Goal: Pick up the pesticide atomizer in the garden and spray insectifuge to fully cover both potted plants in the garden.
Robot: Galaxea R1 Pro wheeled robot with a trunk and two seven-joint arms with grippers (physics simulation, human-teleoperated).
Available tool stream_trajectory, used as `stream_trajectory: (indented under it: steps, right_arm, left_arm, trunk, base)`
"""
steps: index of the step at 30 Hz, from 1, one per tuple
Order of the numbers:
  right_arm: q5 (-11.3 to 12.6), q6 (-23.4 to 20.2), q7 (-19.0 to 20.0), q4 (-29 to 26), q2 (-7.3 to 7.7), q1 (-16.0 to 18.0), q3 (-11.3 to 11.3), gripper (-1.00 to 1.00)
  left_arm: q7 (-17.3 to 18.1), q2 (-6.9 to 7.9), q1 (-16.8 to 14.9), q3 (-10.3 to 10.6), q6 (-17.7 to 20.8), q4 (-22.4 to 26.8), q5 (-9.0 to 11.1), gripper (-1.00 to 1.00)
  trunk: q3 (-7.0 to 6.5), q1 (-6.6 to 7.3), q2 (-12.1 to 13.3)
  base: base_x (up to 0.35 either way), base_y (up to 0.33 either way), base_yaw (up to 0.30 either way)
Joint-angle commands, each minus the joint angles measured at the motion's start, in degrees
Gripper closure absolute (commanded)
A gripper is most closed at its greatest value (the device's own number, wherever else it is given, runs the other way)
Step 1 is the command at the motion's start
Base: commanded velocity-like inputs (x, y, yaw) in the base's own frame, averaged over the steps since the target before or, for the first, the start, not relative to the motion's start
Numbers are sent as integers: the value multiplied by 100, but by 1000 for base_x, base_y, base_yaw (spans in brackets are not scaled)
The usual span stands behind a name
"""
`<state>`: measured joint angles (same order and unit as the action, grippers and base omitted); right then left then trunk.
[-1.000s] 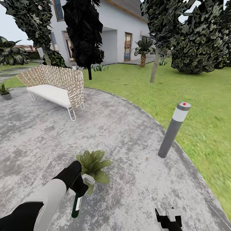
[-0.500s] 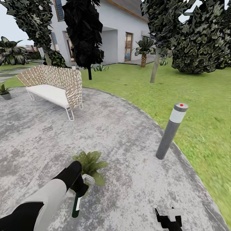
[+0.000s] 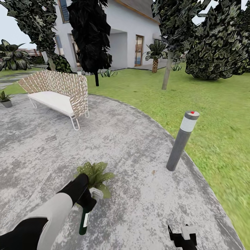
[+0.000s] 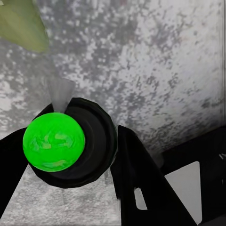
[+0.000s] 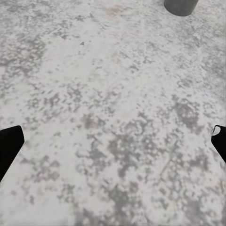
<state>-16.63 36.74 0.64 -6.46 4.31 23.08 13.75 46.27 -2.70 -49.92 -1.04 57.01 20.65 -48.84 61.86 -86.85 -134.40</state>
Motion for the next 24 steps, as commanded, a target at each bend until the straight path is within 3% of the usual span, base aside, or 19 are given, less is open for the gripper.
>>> stream_trajectory:
  steps: [1,7,12,24]
  right_arm:
    - [-51,19,7,5,0,4,49,-100]
    - [-51,18,7,8,0,4,49,-100]
    - [-51,18,7,5,0,4,49,-100]
    - [-51,18,7,10,0,4,49,-100]
  left_arm:
    - [61,-7,14,-16,11,0,-66,100]
    - [125,-13,45,-28,-3,-37,-41,100]
    - [542,25,-14,12,-23,14,-49,100]
    - [548,14,49,27,-33,-30,-100,100]
  trunk:
    - [5,1,-2]
    - [5,1,-2]
    - [5,1,-2]
    - [5,1,-2]
  base:
    - [0,0,0]
    - [0,0,0]
    - [0,0,0]
    - [45,0,0]
